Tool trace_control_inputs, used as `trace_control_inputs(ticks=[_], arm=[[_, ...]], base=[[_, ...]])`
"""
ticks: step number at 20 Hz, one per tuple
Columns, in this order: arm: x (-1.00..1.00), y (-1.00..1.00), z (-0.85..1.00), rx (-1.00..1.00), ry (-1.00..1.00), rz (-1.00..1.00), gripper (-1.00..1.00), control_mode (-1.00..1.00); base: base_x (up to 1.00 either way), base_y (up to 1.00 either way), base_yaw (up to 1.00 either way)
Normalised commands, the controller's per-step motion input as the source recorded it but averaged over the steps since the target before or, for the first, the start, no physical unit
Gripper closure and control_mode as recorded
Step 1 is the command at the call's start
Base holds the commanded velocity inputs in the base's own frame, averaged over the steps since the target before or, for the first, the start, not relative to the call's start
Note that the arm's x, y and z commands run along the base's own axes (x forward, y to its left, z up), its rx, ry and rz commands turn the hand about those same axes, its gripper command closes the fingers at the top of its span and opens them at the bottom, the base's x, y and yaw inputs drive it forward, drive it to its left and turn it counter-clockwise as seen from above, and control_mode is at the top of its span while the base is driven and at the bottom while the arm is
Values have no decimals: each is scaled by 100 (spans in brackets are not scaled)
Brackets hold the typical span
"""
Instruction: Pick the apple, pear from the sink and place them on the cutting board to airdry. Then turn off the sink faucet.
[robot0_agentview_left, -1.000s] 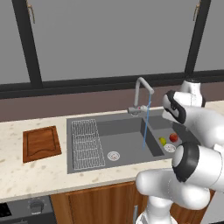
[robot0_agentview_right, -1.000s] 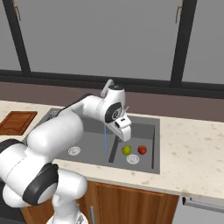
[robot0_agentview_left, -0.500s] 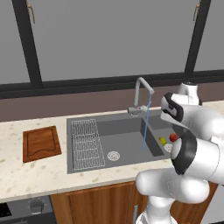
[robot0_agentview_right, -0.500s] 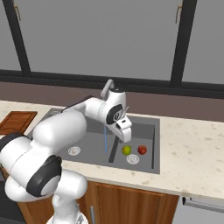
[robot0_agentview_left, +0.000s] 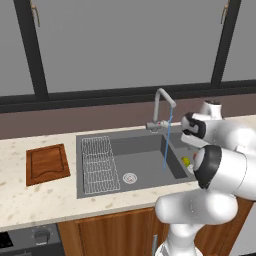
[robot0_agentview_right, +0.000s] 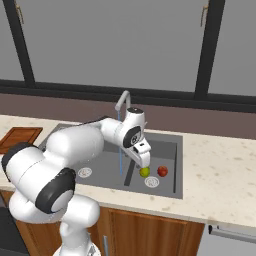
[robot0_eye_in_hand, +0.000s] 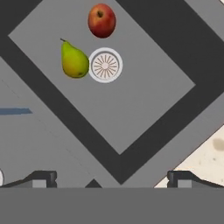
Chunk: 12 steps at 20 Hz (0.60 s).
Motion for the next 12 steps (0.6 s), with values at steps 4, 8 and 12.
trace_control_inputs(ticks=[4, 8, 12], arm=[[16, -6, -28, 2, 3, 0, -100, -100], [5, -20, -17, 1, 0, -2, -100, -100], [4, -18, -18, 1, 0, -4, -100, -100]], base=[[0, 0, 0], [0, 0, 0], [0, 0, 0]])
